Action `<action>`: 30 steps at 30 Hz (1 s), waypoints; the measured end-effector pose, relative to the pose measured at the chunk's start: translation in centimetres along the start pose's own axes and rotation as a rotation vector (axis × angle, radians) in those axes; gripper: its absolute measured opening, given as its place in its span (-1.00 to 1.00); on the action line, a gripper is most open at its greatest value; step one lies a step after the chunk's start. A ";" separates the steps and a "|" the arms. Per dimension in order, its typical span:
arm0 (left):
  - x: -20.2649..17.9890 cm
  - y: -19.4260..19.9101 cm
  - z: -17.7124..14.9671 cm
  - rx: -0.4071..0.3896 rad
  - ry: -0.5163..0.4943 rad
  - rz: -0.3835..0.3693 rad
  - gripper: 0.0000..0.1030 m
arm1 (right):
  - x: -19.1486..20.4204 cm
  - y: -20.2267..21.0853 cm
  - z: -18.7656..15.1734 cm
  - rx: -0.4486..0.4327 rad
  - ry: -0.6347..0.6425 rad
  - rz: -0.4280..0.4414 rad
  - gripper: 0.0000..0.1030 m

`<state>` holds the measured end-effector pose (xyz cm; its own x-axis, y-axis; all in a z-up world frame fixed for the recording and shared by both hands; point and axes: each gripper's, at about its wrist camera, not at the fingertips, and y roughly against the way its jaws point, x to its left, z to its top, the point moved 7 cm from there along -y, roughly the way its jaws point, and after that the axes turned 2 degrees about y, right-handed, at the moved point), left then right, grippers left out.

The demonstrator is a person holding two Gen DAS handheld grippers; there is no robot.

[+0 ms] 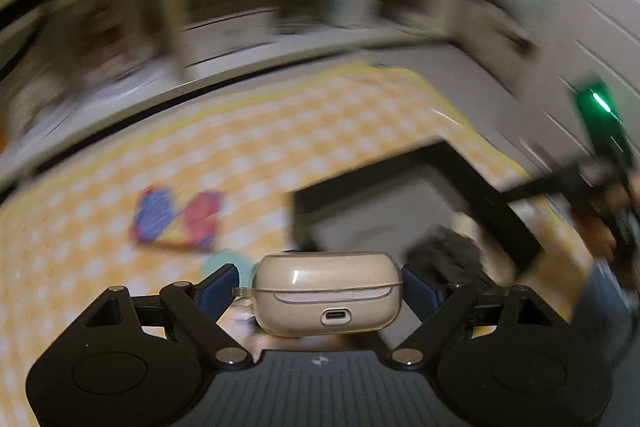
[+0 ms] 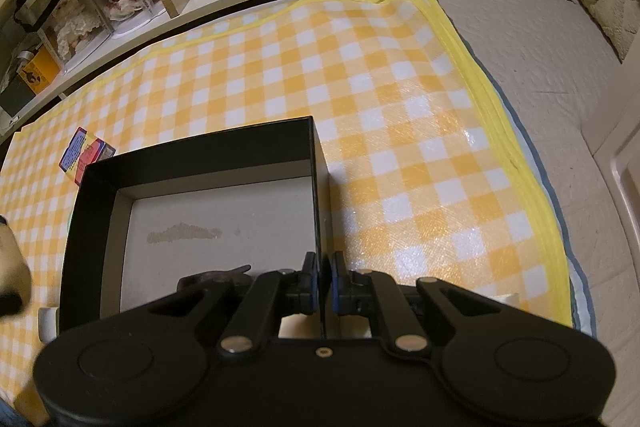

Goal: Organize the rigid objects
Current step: 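Carry the earbud case into the black box and release it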

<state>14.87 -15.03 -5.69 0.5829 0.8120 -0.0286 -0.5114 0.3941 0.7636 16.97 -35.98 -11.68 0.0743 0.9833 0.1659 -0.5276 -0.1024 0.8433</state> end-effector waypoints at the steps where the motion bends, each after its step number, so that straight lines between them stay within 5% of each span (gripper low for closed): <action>1: -1.0 -0.4 0.2 0.015 -0.063 -0.029 0.69 | 0.0 0.0 0.0 0.000 -0.001 0.001 -0.86; 9: -5.6 -4.2 0.7 0.168 -0.376 -0.235 0.69 | 0.2 0.0 0.0 -0.001 0.019 -0.004 -0.86; 20: -7.2 -9.2 -0.1 0.373 -0.707 -0.356 0.69 | 0.3 0.0 0.0 0.001 0.038 -0.017 -0.86; 30: -8.5 -11.7 -0.6 0.439 -0.740 -0.495 0.69 | 0.4 0.0 0.1 0.000 0.036 -0.015 -0.85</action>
<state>15.53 -26.27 -14.77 0.9913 0.0668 -0.1133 0.0884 0.3000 0.9498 17.06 -35.63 -11.57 0.0515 0.9895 0.1348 -0.5265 -0.0878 0.8456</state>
